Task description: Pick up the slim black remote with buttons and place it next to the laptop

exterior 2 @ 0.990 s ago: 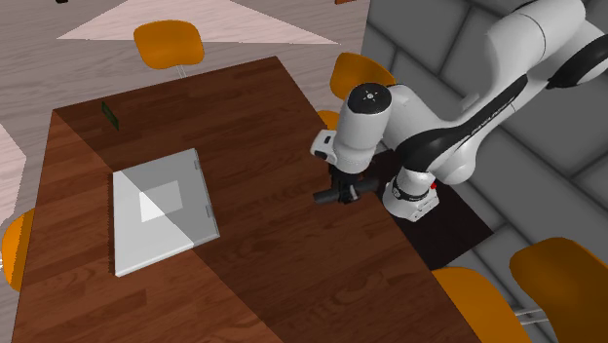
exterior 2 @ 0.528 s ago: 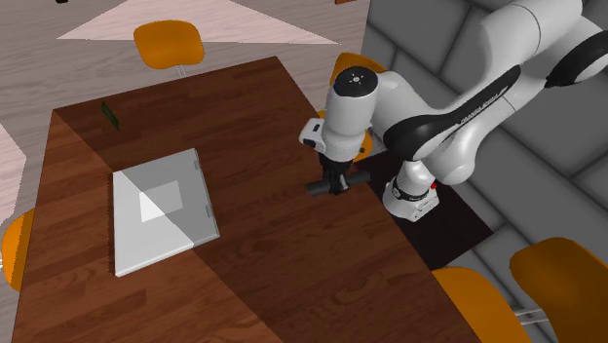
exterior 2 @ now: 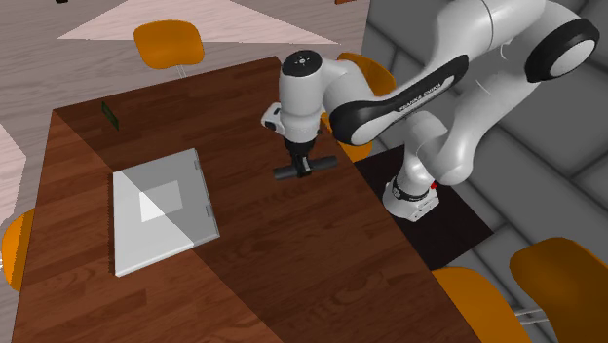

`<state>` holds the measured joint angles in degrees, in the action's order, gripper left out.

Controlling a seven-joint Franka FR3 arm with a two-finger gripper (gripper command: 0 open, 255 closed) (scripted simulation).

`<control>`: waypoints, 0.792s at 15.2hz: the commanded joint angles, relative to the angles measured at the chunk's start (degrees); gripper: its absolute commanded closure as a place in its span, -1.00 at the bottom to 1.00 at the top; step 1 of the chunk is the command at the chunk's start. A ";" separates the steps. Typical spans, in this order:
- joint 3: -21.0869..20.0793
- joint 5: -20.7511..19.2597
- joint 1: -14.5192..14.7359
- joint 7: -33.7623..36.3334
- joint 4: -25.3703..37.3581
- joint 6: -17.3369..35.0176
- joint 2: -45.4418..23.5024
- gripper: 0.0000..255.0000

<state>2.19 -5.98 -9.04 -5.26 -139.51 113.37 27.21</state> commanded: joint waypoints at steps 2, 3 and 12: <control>2.41 -0.79 -1.21 -3.20 4.86 0.69 -5.25 1.00; 3.13 -0.89 -1.54 -4.20 6.50 0.95 -7.06 1.00; 8.62 0.78 -4.30 -13.43 24.13 1.07 -24.12 1.00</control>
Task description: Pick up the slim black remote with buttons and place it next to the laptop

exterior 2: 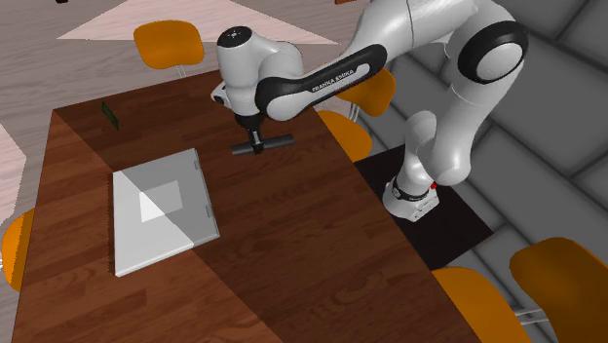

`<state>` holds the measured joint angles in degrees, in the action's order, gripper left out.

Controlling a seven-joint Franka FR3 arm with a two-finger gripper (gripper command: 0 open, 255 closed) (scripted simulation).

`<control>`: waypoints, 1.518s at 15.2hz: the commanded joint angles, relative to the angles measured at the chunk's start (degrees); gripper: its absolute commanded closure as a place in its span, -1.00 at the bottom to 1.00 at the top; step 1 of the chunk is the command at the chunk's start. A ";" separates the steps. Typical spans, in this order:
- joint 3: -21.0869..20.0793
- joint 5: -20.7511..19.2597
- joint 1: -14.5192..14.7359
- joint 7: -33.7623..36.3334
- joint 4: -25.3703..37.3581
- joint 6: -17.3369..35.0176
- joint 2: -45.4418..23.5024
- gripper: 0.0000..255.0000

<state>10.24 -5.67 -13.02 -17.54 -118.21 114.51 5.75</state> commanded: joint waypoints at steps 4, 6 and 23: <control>2.22 2.48 -1.94 -5.26 12.55 -1.53 -10.82 1.00; 2.83 3.67 -2.97 -7.23 17.99 -2.69 -15.10 1.00; 3.04 5.71 -4.55 -9.28 17.15 6.12 -23.16 1.00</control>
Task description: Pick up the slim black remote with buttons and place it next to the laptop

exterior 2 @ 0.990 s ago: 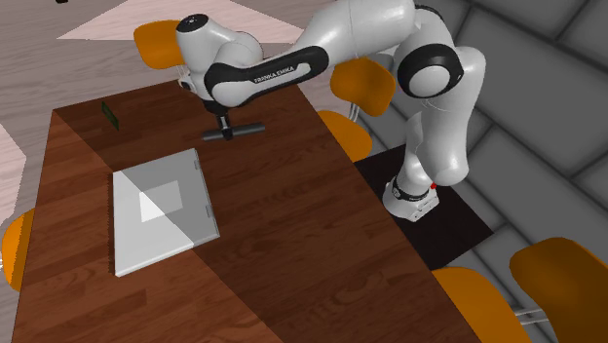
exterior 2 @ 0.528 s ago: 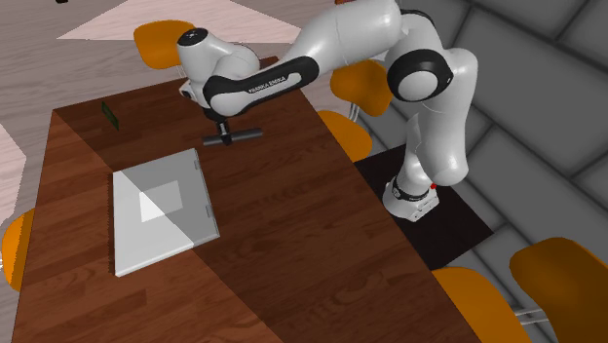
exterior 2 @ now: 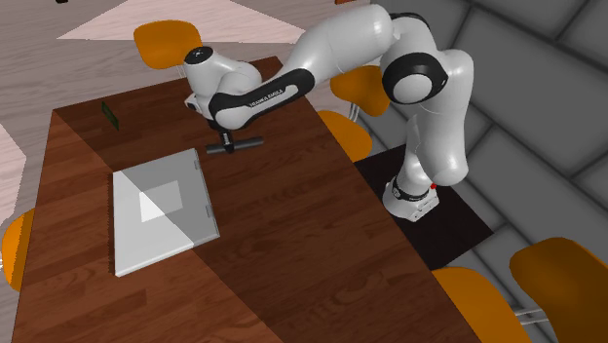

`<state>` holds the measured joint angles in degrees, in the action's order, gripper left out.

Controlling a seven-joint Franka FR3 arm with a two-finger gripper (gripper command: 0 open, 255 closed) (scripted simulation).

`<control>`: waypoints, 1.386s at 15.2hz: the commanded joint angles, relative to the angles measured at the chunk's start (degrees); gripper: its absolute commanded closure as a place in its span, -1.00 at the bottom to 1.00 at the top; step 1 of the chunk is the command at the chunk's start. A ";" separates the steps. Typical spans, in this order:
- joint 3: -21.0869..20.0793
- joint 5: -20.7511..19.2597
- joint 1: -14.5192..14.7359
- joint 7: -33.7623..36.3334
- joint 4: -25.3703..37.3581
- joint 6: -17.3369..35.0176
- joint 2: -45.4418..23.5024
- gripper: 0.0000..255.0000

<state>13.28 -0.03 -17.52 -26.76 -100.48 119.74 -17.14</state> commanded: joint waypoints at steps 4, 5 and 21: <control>-0.08 0.25 -0.11 -0.08 -1.70 2.79 -1.07 1.00; -0.08 0.25 -0.11 -0.08 -1.69 2.78 -1.07 1.00; 0.04 -0.41 0.31 0.33 1.93 -3.55 1.68 -1.00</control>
